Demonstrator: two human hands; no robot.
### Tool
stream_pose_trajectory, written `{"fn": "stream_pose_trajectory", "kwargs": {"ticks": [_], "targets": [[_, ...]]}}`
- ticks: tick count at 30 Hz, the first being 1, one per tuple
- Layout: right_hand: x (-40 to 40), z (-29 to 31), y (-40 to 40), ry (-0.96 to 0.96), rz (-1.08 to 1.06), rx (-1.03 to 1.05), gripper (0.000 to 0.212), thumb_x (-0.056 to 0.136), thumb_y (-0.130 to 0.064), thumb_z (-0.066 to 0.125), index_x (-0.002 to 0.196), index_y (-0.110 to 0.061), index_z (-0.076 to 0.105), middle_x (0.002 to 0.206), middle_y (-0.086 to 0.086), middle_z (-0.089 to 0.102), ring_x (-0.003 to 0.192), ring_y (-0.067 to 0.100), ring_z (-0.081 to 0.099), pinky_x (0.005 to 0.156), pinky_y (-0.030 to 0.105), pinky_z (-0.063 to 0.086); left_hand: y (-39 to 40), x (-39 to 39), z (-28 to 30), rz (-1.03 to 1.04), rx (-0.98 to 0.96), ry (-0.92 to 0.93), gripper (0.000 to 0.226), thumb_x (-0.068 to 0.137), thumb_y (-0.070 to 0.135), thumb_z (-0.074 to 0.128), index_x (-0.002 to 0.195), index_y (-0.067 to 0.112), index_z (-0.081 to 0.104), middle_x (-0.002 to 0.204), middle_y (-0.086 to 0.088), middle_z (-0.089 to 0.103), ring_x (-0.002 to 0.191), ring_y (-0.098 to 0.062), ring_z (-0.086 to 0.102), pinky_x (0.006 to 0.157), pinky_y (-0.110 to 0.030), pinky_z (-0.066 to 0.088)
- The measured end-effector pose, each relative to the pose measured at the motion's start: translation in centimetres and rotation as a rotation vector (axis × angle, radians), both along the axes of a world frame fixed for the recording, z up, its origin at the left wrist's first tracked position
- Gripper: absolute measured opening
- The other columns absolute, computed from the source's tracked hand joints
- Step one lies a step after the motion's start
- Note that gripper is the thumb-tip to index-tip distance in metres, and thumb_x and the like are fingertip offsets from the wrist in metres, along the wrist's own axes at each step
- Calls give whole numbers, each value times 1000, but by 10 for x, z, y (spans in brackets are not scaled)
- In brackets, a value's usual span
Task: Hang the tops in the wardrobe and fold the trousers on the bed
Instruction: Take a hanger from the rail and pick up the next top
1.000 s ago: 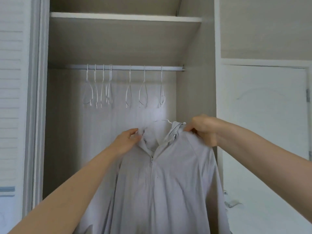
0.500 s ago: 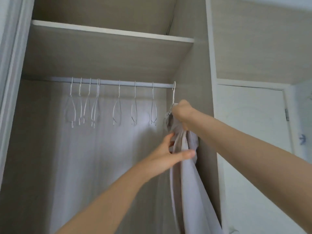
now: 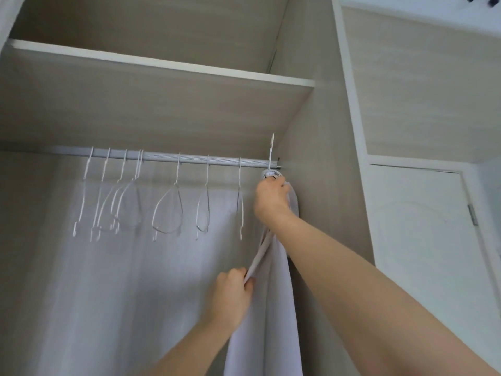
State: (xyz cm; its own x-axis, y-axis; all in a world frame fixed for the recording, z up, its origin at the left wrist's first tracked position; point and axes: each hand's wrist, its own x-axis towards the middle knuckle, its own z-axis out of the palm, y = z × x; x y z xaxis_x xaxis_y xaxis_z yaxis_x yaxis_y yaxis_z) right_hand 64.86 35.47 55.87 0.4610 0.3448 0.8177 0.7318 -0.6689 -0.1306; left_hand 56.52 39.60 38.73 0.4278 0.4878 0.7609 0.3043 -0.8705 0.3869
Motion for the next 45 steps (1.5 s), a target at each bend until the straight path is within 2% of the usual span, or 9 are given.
{"fn": "stream_pose_trajectory", "kwargs": {"ticks": [6,15,20,23,25,30,32,36,45], "targets": [[26,6,31,132,95,9,61,88,-1,54,141,8,25,140,23,32,128,35,34,97,41,42,20,20,-9,-30,2,16,29,97,26,50,72,18,39,86,-16,65,88,-38,59,74,-39,49],[50,8,45,153,146,27,57,89,-3,55,140,4,30,138,23,36,126,35,38,100,39,41,42,26,-29,-66,-52,88,38,93,24,57,62,24,34,74,-7,63,82,-26,60,73,-30,45],[58,-7,44,18,113,-33,39,93,-1,45,132,-2,43,133,16,46,121,29,42,96,34,39,42,20,-42,-121,-147,43,37,90,22,63,59,25,43,51,9,47,54,-10,48,72,-24,47],[52,-26,39,-24,95,15,37,95,2,38,133,3,41,131,19,42,117,34,44,87,37,45,33,13,-55,-128,-179,23,36,91,21,62,59,24,44,51,8,47,62,-17,54,67,-26,44],[43,-41,29,-81,86,32,40,94,6,34,134,5,36,129,22,43,115,35,45,81,38,46,26,10,-65,-142,-204,18,33,91,19,62,62,20,46,52,5,49,51,-12,47,62,-27,40],[20,-73,-2,-181,100,-12,50,97,2,28,145,7,16,138,28,35,122,36,41,89,43,44,-3,-6,-83,-169,-241,-4,9,90,16,62,81,15,62,75,-10,69,68,-21,61,73,-32,49],[4,-86,-23,-202,97,-54,50,96,-2,30,144,5,19,138,26,36,123,36,41,89,43,45,-19,-21,-92,-174,-264,-5,5,89,12,62,87,15,65,76,-9,70,71,-24,66,72,-34,54],[-35,-123,-69,-166,136,-173,42,90,-6,41,131,0,35,130,20,41,120,36,43,89,44,44,-53,-66,-112,-193,-369,-37,25,89,4,54,102,24,59,76,-3,69,61,-23,67,62,-37,59],[-142,-256,-130,-252,482,-412,51,92,-17,44,141,-6,30,132,12,46,122,31,43,92,40,41,-119,-201,-194,53,-509,-51,30,89,10,52,115,24,58,89,-3,70,77,-24,69,67,-34,56]]}}
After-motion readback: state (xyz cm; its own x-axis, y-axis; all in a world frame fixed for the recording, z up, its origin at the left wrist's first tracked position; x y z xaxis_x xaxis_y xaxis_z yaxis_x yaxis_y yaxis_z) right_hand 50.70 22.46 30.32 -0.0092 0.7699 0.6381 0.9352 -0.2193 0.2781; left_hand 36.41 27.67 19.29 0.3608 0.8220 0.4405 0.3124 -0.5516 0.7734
